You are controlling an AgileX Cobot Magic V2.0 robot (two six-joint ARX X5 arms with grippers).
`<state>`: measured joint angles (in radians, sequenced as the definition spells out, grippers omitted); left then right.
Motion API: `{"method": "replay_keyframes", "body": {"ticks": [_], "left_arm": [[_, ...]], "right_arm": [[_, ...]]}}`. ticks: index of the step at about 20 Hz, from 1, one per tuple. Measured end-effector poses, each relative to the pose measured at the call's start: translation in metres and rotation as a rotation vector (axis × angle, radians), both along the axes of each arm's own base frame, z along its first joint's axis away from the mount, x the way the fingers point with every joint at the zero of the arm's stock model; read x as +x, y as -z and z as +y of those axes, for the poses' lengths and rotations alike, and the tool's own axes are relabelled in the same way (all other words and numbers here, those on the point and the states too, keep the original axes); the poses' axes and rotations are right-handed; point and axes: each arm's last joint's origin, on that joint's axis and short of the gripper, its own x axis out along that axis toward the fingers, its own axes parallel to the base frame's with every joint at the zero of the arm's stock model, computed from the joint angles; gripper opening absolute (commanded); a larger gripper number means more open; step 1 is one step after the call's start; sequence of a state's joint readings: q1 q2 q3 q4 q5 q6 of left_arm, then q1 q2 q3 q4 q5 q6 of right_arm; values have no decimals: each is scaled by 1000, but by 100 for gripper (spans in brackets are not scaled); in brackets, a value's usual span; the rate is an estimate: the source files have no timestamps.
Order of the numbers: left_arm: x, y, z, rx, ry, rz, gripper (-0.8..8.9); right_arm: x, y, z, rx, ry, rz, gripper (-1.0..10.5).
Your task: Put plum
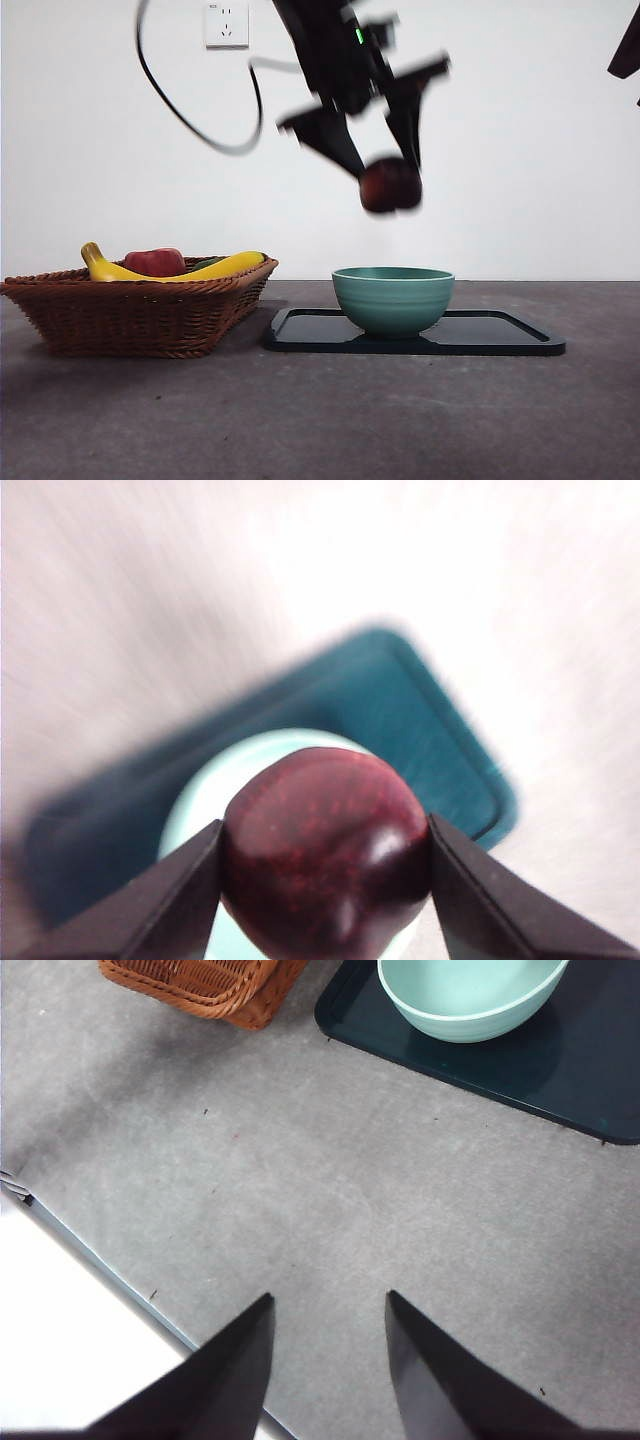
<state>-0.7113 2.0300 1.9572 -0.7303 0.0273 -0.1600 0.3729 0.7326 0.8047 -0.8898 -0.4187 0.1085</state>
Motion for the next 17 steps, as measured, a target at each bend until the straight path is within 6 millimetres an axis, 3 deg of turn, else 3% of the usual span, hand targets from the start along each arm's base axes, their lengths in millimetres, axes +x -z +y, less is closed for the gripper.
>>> {"method": "replay_keyframes", "body": {"ticks": [4,10,14,17], "left_arm": [[-26,-62,41,-4,-74,-85,185],[-74,-119,91,38,-167,-168,184],[-84,-121,103,81,-176,-128,183],[-86,-104,107,90,-195,-119,182]], "right_arm": [[0,0,0,0,0,-1,178],[0,0,0,-1,-5,-11,178],[1,-1,0,1,-5,-15,178],[1,-1,0,1,-5,-15,178]]}}
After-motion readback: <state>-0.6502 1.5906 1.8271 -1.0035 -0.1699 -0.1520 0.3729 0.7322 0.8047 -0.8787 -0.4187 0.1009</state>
